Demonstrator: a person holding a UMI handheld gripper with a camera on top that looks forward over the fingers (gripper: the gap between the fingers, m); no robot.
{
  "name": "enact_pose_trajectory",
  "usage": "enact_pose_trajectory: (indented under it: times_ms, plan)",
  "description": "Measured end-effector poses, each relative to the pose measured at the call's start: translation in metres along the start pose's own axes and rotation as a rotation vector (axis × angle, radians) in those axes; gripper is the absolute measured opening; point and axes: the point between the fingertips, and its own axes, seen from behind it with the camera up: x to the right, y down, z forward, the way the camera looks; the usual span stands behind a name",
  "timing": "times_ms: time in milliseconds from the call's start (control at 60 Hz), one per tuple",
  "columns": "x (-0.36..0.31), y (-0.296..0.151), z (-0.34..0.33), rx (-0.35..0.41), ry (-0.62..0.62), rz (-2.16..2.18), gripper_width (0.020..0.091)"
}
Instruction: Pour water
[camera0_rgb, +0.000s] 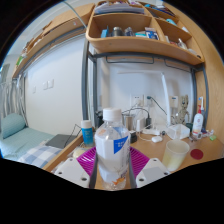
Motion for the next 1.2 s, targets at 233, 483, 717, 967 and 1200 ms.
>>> enact_pose_trajectory:
  times_ms: [233, 483, 717, 967, 1200]
  plan:
    - [0.006, 0.0, 0.004, -0.007, 0.036, 0.007, 0.0362]
    - [0.03, -0.008, 0.016, -0.079, 0.037, 0.242, 0.0361]
    - [0.074, -0.024, 0.03, -0.111, 0.042, 0.909, 0.0363]
    - [0.105, -0.041, 0.039, -0.106, 0.032, 1.455, 0.0366]
    - [0.117, -0.04, 0.039, -0.151, 0.047, 1.762, 0.0376]
